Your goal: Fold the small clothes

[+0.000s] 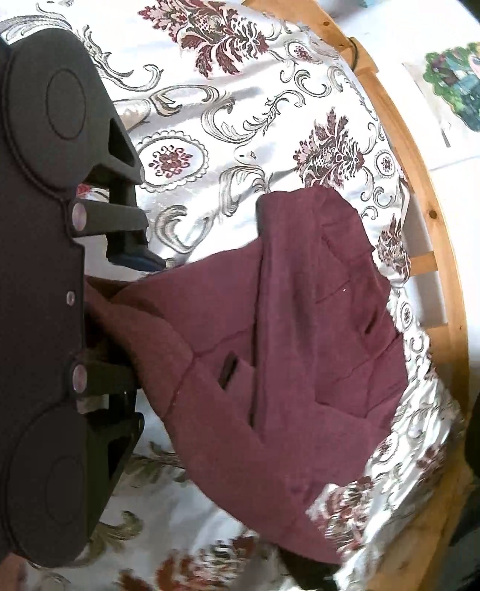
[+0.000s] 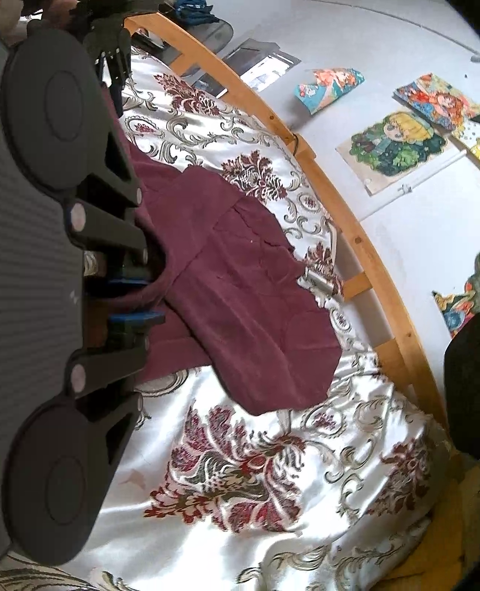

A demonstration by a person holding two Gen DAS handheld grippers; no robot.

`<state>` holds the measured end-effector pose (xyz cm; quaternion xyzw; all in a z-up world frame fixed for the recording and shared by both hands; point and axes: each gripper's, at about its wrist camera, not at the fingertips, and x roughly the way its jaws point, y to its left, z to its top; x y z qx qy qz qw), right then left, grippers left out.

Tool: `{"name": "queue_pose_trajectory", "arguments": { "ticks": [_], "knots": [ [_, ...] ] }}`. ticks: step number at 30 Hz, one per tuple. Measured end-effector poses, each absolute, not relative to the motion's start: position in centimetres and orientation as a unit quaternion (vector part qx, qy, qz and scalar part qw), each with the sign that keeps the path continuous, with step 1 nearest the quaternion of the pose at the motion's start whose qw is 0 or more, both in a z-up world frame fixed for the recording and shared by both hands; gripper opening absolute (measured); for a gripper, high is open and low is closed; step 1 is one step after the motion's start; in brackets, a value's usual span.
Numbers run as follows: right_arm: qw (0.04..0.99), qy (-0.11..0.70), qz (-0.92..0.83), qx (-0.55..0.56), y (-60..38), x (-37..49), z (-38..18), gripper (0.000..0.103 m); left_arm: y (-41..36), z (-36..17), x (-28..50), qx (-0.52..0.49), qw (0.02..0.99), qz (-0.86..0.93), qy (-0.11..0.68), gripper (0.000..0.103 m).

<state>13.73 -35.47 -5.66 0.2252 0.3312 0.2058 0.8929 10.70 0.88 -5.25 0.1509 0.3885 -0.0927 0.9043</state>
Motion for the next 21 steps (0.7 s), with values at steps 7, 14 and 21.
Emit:
{"name": "queue_pose_trajectory", "arguments": {
  "ticks": [7, 14, 21],
  "knots": [
    [0.871, 0.351, 0.198, 0.280, -36.9, 15.2, -8.0, 0.016, 1.1, -3.6, 13.7, 0.115, 0.903, -0.092, 0.402, 0.030],
    [0.871, 0.350, 0.203, 0.279, -36.8, 15.3, -8.6, 0.016, 1.9, -4.0, 14.3, 0.069, 0.900, -0.108, 0.417, 0.010],
    [0.888, 0.330, 0.197, 0.252, -36.3, 13.4, -7.1, 0.016, 1.8, -3.5, 10.7, 0.066, 0.911, -0.135, 0.383, 0.005]
  ]
}}
